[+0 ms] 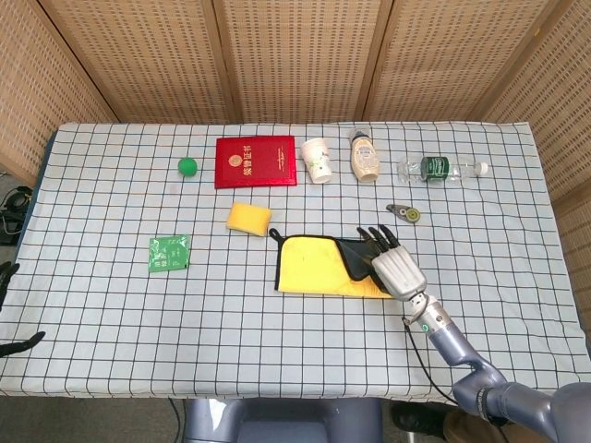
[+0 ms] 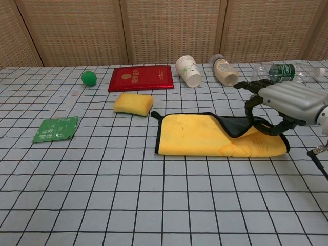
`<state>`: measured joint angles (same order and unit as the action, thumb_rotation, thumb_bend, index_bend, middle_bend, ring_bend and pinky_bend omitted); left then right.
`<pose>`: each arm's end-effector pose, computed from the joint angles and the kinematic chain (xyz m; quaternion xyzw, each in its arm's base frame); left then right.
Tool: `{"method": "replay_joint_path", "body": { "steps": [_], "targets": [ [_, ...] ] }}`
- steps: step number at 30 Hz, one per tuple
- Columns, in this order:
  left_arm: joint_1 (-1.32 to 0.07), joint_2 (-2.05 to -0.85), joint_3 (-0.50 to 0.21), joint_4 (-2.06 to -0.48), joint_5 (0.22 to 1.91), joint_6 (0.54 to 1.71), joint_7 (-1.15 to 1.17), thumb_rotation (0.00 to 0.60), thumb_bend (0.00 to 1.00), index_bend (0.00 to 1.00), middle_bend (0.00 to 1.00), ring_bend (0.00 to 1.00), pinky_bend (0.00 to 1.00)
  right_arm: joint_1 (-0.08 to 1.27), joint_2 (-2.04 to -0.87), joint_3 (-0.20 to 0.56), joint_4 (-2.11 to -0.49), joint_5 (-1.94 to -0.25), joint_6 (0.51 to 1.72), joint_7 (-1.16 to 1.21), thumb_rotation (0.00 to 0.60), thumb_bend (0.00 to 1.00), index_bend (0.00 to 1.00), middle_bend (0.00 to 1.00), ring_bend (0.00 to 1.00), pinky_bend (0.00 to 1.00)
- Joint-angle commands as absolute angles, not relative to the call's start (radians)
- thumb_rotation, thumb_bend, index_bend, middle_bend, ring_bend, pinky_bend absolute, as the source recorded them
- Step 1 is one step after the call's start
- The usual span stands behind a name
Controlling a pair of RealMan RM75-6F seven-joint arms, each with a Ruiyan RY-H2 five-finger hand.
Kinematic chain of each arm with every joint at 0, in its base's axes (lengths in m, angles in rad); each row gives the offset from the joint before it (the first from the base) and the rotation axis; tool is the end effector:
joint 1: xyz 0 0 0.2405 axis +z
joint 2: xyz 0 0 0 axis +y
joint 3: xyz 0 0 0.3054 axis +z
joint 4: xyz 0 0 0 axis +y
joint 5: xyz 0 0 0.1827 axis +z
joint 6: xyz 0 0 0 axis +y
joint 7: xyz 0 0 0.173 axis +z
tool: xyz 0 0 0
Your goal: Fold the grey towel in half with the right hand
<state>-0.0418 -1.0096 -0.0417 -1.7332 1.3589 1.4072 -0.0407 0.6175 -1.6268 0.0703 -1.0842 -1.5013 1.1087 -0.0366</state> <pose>-0.3621 0.1909 0.2287 -0.5449 -0.4699 -0.3440 0.6033 -0.2472 -0.3839 0.0032 0.7574 -0.2902 0.3862 0.4394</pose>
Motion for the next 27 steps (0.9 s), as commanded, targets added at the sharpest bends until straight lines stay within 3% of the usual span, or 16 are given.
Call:
{"method": "replay_joint_path", "body": {
  "steps": [1,8,14,16,19,21,23,27],
  "targets": [
    [-0.042,-1.010,-0.041,-1.734,1.359,1.406,-0.039,0.600,0.00,0.00,0.00,0.00,0.00,0.624,-1.616,0.131,-1.123,-1.421,1.064,-0.003,0.600,0.67,0.63,0.04,0.00,0.00],
    [-0.043,-1.011,-0.041,-1.737,1.357,1.406,-0.035,0.600,0.00,0.00,0.00,0.00,0.00,0.629,-1.618,0.217,-1.138,-1.247,0.975,-0.028,0.600,0.67,0.63,0.04,0.00,0.00],
    [-0.045,-1.011,-0.041,-1.736,1.355,1.399,-0.037,0.600,0.00,0.00,0.00,0.00,0.00,0.628,-1.627,0.245,-1.110,-1.146,0.923,-0.061,0.600,0.67,0.63,0.04,0.00,0.00],
    [-0.046,-1.011,-0.041,-1.736,1.355,1.399,-0.037,0.600,0.00,0.00,0.00,0.00,0.00,0.630,-1.634,0.250,-1.093,-1.124,0.911,-0.066,0.600,0.64,0.51,0.02,0.00,0.00],
    [-0.045,-1.012,-0.041,-1.737,1.355,1.400,-0.036,0.600,0.00,0.00,0.00,0.00,0.00,0.631,-1.641,0.256,-1.071,-1.102,0.891,-0.059,0.600,0.45,0.13,0.00,0.00,0.00],
    [-0.046,-1.012,-0.041,-1.737,1.354,1.400,-0.034,0.600,0.00,0.00,0.00,0.00,0.00,0.630,-1.638,0.262,-1.074,-1.089,0.875,-0.040,0.600,0.34,0.02,0.00,0.00,0.00],
    [-0.046,-1.013,-0.040,-1.737,1.354,1.399,-0.032,0.600,0.00,0.00,0.00,0.00,0.00,0.630,-1.632,0.265,-1.077,-1.089,0.869,-0.026,0.600,0.29,0.00,0.00,0.00,0.00],
    [-0.047,-1.014,-0.039,-1.739,1.355,1.398,-0.028,0.600,0.00,0.00,0.00,0.00,0.00,0.628,-1.622,0.268,-1.080,-1.109,0.890,-0.012,0.600,0.29,0.00,0.00,0.00,0.00]
  ]
}}
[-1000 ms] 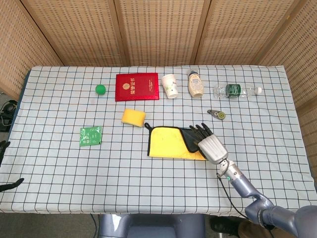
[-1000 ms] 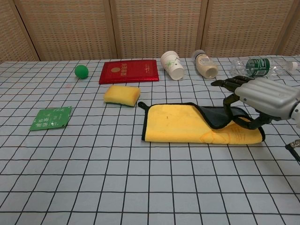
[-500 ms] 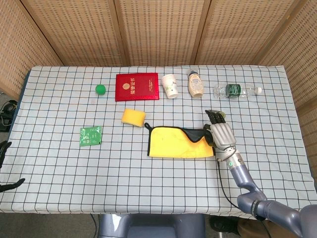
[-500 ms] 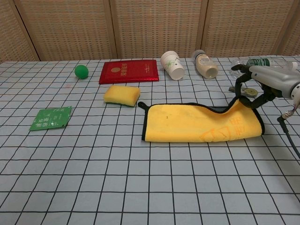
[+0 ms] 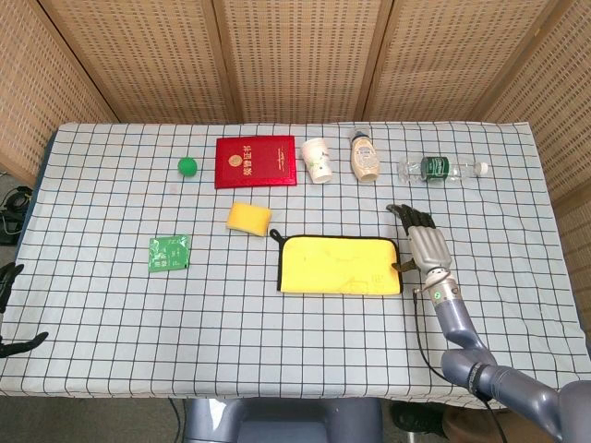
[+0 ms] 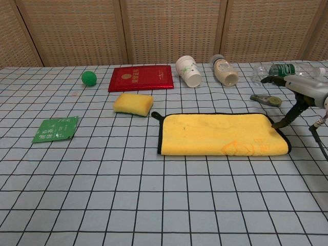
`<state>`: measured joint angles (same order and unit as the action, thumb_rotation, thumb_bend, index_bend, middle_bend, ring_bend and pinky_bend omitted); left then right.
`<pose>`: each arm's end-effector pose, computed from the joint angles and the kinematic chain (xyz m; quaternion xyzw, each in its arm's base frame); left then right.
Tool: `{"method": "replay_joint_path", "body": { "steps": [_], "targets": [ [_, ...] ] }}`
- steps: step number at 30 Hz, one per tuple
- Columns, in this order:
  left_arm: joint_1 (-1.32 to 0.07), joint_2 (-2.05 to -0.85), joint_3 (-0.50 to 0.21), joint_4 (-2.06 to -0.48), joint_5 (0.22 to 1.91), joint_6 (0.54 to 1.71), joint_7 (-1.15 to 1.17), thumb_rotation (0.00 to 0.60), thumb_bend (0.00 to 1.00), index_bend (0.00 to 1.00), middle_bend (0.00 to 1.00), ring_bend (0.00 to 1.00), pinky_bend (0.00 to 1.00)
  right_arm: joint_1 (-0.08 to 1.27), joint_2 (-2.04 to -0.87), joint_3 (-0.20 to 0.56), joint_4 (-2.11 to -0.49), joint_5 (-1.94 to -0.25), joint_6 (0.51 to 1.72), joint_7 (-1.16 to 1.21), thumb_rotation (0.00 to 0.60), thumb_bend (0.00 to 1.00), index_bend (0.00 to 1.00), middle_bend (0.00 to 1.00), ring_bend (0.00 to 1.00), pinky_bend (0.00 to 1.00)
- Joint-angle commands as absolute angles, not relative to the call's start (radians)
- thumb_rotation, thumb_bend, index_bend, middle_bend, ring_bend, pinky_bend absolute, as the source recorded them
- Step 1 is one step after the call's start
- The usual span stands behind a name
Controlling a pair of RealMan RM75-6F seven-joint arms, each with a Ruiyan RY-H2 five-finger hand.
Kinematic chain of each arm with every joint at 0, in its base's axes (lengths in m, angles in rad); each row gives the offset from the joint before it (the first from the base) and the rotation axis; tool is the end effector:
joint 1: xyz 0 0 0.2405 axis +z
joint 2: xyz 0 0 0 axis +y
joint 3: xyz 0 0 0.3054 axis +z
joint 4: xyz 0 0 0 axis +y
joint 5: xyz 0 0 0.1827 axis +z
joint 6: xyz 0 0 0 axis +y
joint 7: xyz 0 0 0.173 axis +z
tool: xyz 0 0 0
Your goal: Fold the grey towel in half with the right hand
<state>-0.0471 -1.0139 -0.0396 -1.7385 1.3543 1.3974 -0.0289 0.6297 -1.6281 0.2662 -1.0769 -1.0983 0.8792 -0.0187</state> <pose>-0.3616 0.1921 0.2249 -0.5478 -0.4727 -0.3402 0.6007 -0.2899 -0.4275 0.0223 0.6176 -0.4863 0.3658 0.4983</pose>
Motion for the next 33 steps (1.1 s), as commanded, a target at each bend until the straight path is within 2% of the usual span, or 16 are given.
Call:
{"method": "replay_joint_path", "body": {
  "steps": [1,6,13,23,33],
  "targets": [
    [-0.047,-1.015,-0.040,-1.740,1.355,1.399,-0.027,0.600,0.00,0.00,0.00,0.00,0.00,0.627,-1.616,0.267,-1.085,-1.119,0.899,-0.006,0.600,0.28,0.00,0.00,0.00,0.00],
    [-0.044,-1.013,-0.039,-1.745,1.361,1.406,-0.027,0.600,0.00,0.00,0.00,0.00,0.00,0.612,-1.569,0.261,-1.140,-1.175,0.950,0.017,0.600,0.22,0.00,0.00,0.00,0.00],
    [-0.038,-1.006,-0.035,-1.750,1.380,1.423,-0.037,0.600,0.00,0.00,0.00,0.00,0.00,0.541,-1.391,0.218,-1.334,-1.317,1.067,0.088,0.600,0.01,0.00,0.00,0.00,0.00],
    [-0.019,-0.996,-0.024,-1.753,1.426,1.467,-0.054,0.600,0.00,0.00,0.00,0.00,0.00,0.363,-1.160,0.094,-1.511,-1.528,1.327,0.110,0.600,0.00,0.00,0.00,0.00,0.00],
    [0.000,-0.988,-0.019,-1.743,1.461,1.510,-0.091,0.600,0.00,0.00,0.00,0.00,0.00,0.192,-1.141,0.017,-1.549,-1.587,1.542,0.075,0.600,0.00,0.00,0.00,0.00,0.00]
  ]
}}
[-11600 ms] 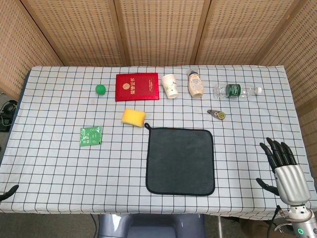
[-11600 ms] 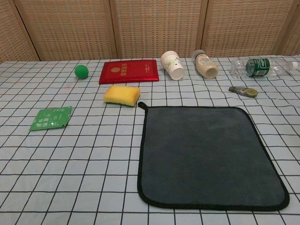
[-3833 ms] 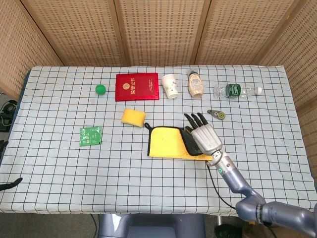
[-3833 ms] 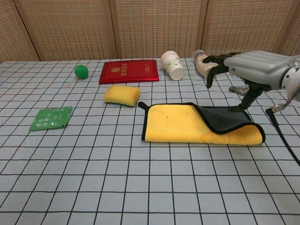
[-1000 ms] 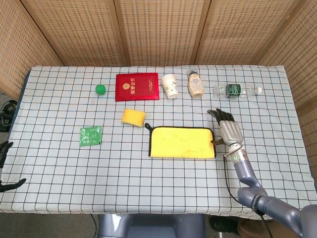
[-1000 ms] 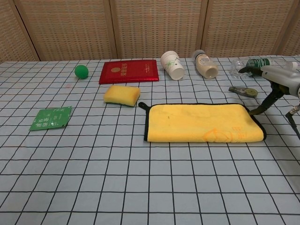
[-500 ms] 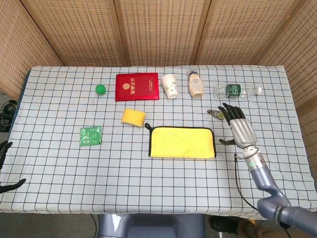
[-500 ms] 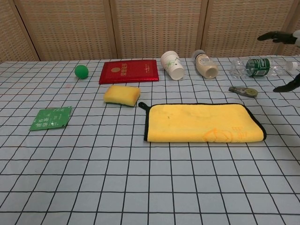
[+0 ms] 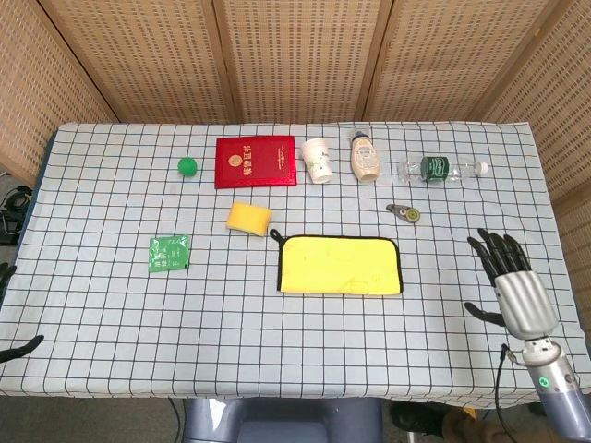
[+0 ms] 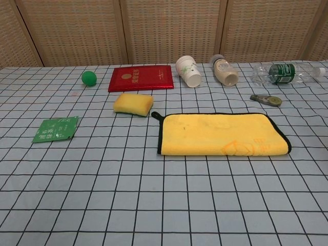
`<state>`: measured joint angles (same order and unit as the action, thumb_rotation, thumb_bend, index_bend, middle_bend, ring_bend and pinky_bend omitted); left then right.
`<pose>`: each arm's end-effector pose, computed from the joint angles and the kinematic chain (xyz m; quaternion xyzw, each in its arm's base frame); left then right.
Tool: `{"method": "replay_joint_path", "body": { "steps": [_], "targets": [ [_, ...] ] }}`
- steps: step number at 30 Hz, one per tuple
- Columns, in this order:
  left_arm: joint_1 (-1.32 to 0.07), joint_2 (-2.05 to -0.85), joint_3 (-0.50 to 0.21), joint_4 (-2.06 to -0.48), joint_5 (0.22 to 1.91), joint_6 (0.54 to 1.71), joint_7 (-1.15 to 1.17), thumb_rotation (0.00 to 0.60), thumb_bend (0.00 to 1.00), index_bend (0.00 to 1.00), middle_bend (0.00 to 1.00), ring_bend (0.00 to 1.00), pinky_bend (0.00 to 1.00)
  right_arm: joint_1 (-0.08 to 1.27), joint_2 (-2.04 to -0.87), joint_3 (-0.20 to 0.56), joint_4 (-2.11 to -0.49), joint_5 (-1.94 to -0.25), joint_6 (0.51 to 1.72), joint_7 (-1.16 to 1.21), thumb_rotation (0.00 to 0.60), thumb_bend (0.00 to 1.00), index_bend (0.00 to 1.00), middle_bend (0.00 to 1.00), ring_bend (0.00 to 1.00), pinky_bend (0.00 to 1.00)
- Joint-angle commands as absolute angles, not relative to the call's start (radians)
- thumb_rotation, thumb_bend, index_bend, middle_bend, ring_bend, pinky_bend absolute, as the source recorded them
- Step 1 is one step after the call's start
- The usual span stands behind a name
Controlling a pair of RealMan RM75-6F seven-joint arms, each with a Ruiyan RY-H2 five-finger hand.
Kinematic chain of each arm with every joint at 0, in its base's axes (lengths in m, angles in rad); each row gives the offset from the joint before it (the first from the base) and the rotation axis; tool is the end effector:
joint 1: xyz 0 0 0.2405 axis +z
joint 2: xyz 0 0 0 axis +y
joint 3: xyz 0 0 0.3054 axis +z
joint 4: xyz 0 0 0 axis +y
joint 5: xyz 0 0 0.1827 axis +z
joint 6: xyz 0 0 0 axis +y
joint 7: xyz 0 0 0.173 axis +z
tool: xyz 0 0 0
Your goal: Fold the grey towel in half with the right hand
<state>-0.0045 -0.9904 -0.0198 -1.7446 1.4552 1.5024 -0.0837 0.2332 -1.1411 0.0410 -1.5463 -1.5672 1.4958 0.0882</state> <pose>-0.3479 0.1768 0.2400 -0.5477 -0.4477 -0.3799 0.5960 -0.3096 -0.2589 0.1988 0.6309 -0.3409 0.4540 0.5288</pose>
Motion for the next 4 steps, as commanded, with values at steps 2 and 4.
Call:
{"method": "replay_joint_path", "body": {
  "steps": [2,4],
  "targets": [
    [0.004,-0.984,-0.019,-1.743,1.466,1.520,-0.098,0.600,0.00,0.00,0.00,0.00,0.00,0.168,-1.146,0.010,-1.541,-1.593,1.572,0.070,0.600,0.00,0.00,0.00,0.00,0.00],
    [0.009,-0.980,-0.019,-1.743,1.470,1.530,-0.105,0.600,0.00,0.00,0.00,0.00,0.00,0.146,-1.152,0.007,-1.531,-1.596,1.600,0.065,0.600,0.00,0.00,0.00,0.00,0.00]
  ]
}}
